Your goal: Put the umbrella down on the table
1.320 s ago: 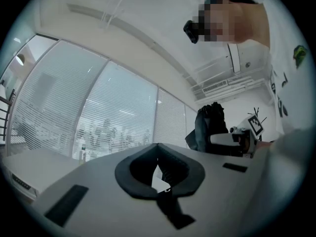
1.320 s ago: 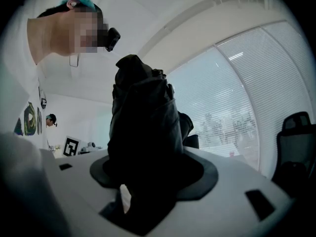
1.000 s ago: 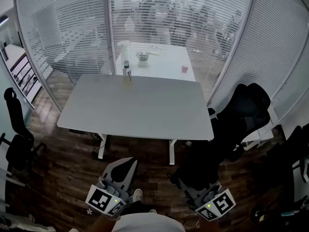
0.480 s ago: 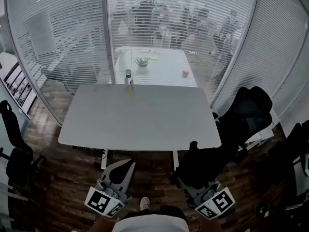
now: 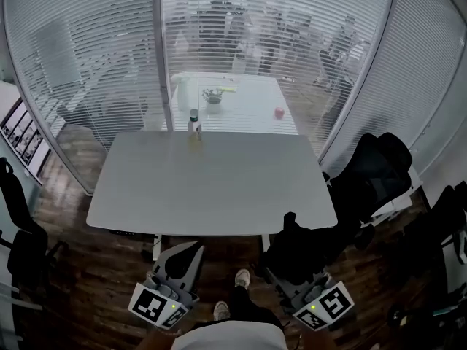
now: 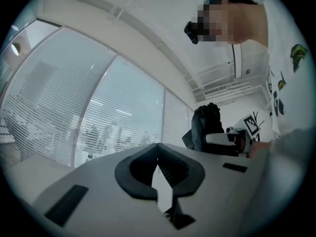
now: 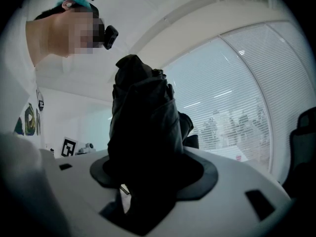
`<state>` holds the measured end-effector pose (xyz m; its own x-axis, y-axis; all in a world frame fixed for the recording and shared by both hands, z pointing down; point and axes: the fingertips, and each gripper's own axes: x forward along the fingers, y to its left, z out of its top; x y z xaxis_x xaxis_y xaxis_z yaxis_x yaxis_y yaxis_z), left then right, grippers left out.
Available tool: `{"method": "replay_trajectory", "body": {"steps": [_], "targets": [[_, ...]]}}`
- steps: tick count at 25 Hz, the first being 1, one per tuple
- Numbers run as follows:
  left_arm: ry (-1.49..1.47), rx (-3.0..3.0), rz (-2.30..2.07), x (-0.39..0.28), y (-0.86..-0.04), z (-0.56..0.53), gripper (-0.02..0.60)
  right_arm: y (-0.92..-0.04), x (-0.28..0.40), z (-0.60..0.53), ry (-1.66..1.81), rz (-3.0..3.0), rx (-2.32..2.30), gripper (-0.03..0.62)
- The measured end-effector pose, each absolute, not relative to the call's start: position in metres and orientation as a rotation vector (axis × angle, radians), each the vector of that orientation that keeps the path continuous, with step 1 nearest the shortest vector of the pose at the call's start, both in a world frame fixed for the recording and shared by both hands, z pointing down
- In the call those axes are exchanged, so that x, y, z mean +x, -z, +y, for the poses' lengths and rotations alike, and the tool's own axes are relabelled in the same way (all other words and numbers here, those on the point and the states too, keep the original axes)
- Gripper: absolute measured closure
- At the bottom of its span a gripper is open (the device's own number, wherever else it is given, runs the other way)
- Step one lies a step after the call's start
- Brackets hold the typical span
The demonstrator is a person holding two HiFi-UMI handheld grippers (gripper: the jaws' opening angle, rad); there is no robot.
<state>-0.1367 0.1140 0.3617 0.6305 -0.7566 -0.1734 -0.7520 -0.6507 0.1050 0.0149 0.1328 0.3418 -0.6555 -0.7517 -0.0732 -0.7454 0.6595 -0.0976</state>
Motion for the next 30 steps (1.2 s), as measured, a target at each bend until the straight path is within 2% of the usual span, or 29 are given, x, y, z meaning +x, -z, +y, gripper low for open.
{"method": "replay_trajectory", "body": {"steps": [18,30], "targets": [[0.304,2.825,-1.288,-0.103,-0.366,0.001,0.571,-0.349,0.047,0.027,0.089,2.74,-1.258,0.326],[0.292,2.834,-1.298,-0.038,-0.36,-0.108,0.571,-0.349,0.114,-0.081,0.101,2.734,-1.25,0.326]]}}
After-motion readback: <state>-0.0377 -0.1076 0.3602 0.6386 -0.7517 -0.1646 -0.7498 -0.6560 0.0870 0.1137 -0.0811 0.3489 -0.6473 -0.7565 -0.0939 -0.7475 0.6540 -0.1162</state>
